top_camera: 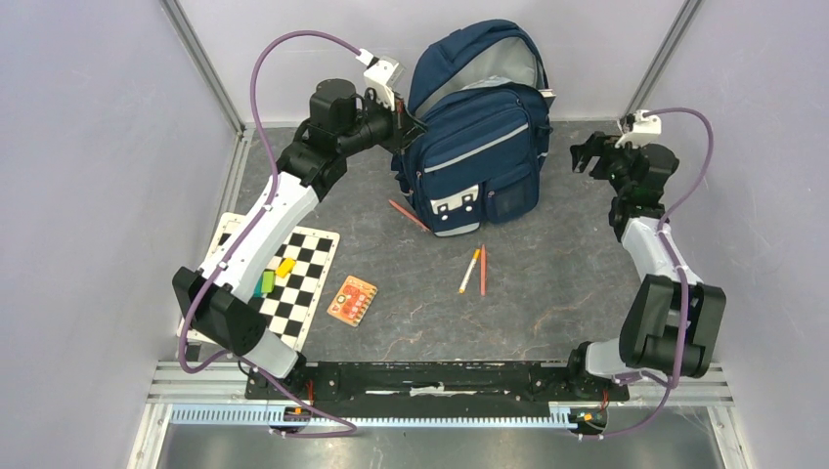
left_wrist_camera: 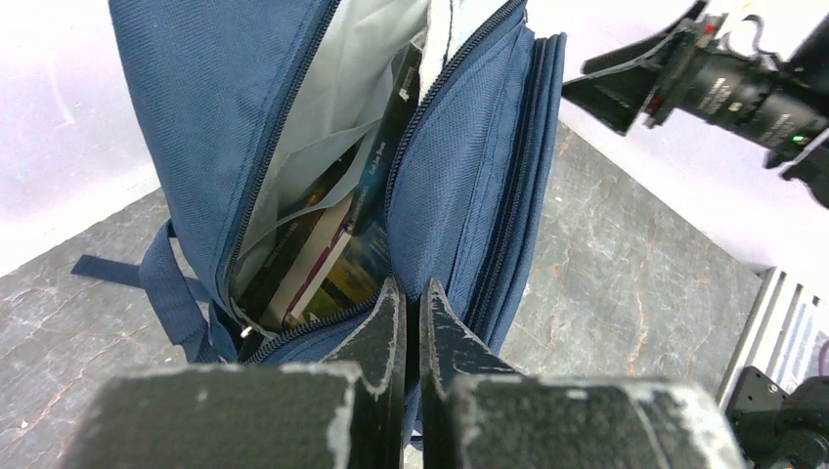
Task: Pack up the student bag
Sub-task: Place the book in the student bag.
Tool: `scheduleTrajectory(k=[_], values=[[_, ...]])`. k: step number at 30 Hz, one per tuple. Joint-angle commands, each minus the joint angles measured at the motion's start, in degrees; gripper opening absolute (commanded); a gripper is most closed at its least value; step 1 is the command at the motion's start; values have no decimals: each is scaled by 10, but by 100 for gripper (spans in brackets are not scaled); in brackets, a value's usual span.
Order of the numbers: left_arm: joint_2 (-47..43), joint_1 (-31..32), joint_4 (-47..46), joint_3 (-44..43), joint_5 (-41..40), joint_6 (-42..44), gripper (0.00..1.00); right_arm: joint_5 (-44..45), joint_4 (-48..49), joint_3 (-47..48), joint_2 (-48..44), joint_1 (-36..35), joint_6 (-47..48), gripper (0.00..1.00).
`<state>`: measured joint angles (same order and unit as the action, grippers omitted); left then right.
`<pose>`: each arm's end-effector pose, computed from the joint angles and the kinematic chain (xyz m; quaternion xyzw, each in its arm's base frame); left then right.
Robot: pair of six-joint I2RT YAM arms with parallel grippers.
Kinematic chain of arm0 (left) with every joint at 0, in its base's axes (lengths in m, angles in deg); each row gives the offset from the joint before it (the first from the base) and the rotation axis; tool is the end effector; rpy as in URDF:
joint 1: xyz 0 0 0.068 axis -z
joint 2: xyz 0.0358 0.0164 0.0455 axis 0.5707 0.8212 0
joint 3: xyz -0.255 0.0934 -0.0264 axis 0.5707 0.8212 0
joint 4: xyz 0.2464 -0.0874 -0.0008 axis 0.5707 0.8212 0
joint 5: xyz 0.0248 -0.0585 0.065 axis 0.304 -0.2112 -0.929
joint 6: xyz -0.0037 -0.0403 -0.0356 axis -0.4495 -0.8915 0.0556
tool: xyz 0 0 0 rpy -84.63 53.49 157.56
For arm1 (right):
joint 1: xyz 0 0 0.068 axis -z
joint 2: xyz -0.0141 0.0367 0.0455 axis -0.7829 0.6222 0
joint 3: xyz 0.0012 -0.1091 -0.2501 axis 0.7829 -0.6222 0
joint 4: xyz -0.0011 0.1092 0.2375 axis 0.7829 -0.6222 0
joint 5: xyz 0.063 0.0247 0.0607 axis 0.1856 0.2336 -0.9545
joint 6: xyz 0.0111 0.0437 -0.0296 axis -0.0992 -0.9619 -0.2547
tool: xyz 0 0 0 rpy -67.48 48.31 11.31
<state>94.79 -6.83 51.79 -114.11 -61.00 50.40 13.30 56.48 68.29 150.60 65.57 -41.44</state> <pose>0.3117 -0.1795 0.4402 0.2457 0.7260 -0.3208 0.5565 0.3173 -0.0681 0.3048 0.0636 0.7523 0.1032 0.6475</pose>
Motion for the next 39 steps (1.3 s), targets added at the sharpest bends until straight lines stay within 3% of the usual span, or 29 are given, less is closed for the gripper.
scheduleTrajectory(k=[1,4,14,27,35,39], values=[[-21,-10,28,4,34,25,2,-105,185,-5,42,-14,46,83],[-19,-11,24,4,46,26,2,-149,227,31,97,-25,44,80],[-9,-15,24,-6,61,24,2,-161,274,117,202,-60,105,71],[0,-17,29,-24,67,27,2,-182,204,187,253,-60,194,58],[6,-17,48,-36,76,42,2,-272,118,281,317,-58,201,59],[7,-17,60,-44,77,48,2,-305,117,294,327,-57,199,51]])
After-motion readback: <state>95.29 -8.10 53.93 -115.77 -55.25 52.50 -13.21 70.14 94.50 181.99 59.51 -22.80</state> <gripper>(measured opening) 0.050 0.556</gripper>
